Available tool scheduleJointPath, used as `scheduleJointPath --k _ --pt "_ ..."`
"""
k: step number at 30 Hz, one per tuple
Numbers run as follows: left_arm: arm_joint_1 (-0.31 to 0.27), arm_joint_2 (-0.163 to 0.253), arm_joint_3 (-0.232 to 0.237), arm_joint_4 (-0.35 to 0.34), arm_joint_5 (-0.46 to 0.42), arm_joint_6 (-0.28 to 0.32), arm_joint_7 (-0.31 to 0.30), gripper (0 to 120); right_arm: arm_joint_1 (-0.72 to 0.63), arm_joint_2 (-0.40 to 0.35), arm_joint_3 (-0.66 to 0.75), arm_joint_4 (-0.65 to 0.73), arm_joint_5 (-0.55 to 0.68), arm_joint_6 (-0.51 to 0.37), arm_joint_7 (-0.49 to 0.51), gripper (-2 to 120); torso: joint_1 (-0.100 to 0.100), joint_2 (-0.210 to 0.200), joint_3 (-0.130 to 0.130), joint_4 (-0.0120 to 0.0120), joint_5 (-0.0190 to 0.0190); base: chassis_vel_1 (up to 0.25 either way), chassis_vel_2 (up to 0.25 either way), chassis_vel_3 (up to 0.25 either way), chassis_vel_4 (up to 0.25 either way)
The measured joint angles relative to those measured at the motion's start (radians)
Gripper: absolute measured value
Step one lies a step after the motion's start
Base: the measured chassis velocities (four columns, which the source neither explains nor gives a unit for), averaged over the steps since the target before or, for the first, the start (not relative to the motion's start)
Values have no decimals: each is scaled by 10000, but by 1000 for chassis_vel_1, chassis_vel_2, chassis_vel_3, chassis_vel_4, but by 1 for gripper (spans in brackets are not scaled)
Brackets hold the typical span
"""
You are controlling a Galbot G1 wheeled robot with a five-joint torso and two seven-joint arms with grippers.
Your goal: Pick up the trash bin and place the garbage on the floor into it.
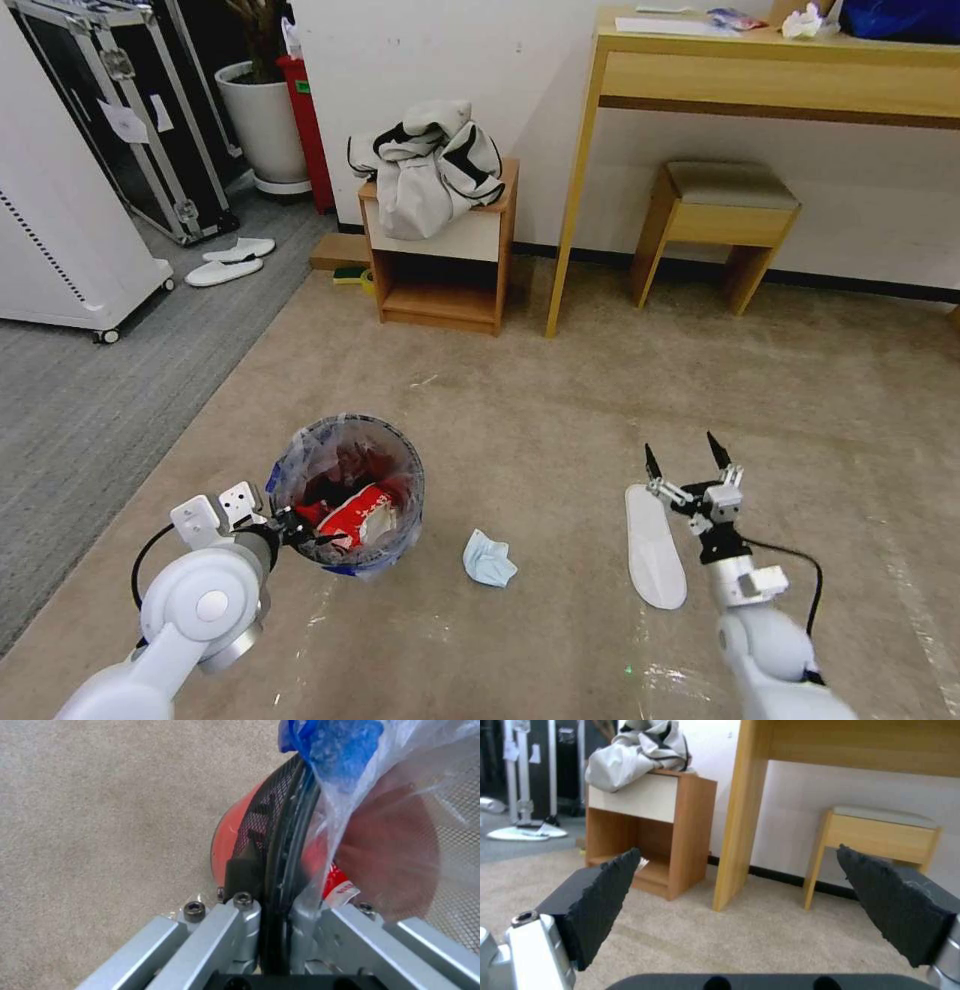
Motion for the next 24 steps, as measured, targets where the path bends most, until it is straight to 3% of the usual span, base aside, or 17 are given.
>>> scheduleJointPath --k 1,2,3,5,6,8,11,13,16,18,24 --pt "-5 -1 -11 9 -4 -1 -5 1 201 -521 -195 -114 302 -325 82 100 0 0 0 2 -4 0 0 0 0" --pt "-5 -1 -11 9 -4 -1 -5 1 201 -521 -195 -114 302 -325 82 100 0 0 0 2 -4 0 0 0 0" --pt "-10 -26 -27 32 -14 -1 -9 1 486 -1394 -604 -247 882 -960 248 100 0 0 1 1 -9 0 0 0 0" --pt "-11 -38 -31 40 -16 -1 -9 1 562 -1714 -776 -267 1086 -1266 311 100 0 0 1 1 -8 0 0 0 0" --pt "-8 -52 -44 59 -22 0 -9 1 711 -2374 -1211 -271 1514 -2151 451 100 0 0 1 -1 -8 0 0 0 0" --pt "-10 -46 -72 87 -44 0 -10 1 954 -3005 -1859 -264 2155 -3195 659 100 0 1 0 -2 -6 0 0 0 0" --pt "-19 -44 -87 99 -62 1 -10 1 1166 -3265 -2270 -367 2446 -3505 674 100 0 0 0 -1 -10 0 0 0 0" --pt "-25 -56 -108 114 -92 2 -23 1 1736 -3816 -3425 -661 3004 -4289 724 100 0 0 0 1 -6 0 0 0 0" --pt "-26 -69 -112 124 -98 4 -28 1 1986 -3952 -3915 -807 3253 -4634 757 100 0 0 1 1 -12 0 0 0 0" --pt "-16 -111 -126 135 -104 5 -58 1 2590 -3973 -4895 -1315 3828 -5375 1044 100 -1 0 1 1 -6 0 0 0 0" --pt "71 -109 -185 121 -150 9 -106 1 3141 -3739 -5535 -2064 4287 -6608 906 100 0 -1 1 2 -7 0 0 0 0"
